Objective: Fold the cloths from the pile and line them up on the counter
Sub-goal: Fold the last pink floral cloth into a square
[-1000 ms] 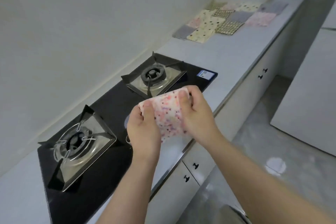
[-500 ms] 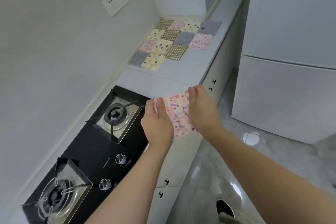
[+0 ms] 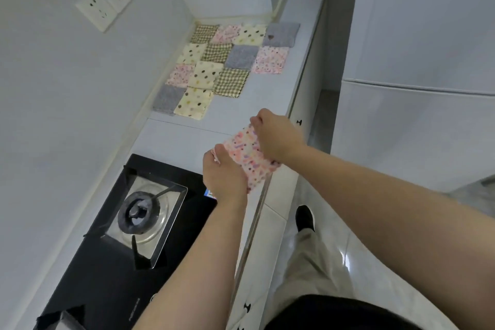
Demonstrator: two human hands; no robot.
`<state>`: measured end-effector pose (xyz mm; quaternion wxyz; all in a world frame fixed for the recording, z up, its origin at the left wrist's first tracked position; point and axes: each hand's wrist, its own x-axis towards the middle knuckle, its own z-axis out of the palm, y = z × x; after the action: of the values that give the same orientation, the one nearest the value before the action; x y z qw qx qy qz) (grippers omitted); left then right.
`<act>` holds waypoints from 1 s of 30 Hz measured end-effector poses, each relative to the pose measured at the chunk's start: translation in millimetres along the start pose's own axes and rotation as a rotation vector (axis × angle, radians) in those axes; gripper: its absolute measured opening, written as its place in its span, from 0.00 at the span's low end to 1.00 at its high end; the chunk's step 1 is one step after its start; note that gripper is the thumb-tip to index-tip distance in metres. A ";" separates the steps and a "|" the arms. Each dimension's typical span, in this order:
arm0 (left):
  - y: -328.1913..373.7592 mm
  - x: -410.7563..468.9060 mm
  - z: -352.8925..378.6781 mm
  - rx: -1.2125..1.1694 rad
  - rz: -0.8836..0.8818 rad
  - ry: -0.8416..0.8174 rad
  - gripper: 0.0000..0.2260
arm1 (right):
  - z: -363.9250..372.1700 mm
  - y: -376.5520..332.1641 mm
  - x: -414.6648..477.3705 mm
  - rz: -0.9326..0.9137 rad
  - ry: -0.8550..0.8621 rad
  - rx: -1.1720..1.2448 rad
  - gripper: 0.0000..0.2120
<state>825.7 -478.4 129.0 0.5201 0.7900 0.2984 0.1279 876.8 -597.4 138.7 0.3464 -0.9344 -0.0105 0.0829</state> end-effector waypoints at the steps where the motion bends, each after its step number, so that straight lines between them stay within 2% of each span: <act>1: -6.5 18.6 9.3 -0.006 -0.042 0.005 0.17 | 3.5 -2.3 20.4 -0.002 -0.034 0.024 0.08; 3: -15.2 54.9 27.6 -0.007 -0.132 0.007 0.18 | 11.1 -3.9 65.6 0.013 -0.155 0.082 0.11; 6: -22.6 111.3 53.2 -0.024 -0.322 -0.002 0.19 | 23.3 -2.1 134.2 0.155 -0.340 0.252 0.15; 10: -32.9 181.4 76.6 -0.035 -0.499 -0.063 0.13 | 41.7 -7.1 207.4 0.137 -0.464 0.162 0.12; 13: -38.4 219.4 86.7 -0.090 -0.554 -0.110 0.09 | 53.1 -14.3 246.5 0.070 -0.444 0.047 0.14; 18: -43.2 260.9 99.8 -0.079 -0.530 -0.099 0.13 | 78.7 -9.8 294.0 -0.056 -0.344 -0.009 0.10; 20: -46.3 269.0 103.6 0.023 -0.496 -0.089 0.15 | 89.2 -5.5 304.5 -0.143 -0.340 -0.110 0.09; 23: -48.2 272.9 106.0 0.218 -0.420 -0.065 0.24 | 99.2 6.1 309.3 -0.303 -0.153 -0.330 0.08; 25: -50.0 271.6 106.6 0.275 -0.374 -0.085 0.25 | 100.7 9.5 306.0 -0.354 -0.071 -0.355 0.05; 27: -51.6 270.9 106.6 0.279 -0.348 -0.114 0.24 | 102.7 11.5 301.2 -0.389 -0.086 -0.379 0.04; 30: -48.8 270.4 103.7 0.261 -0.349 -0.116 0.26 | 100.2 9.8 292.7 -0.324 -0.182 -0.387 0.10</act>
<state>1075.8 -378.5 11.6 0.4441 0.7928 0.4145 -0.0492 1148.7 -517.6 14.3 0.1678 -0.9580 -0.2068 0.1064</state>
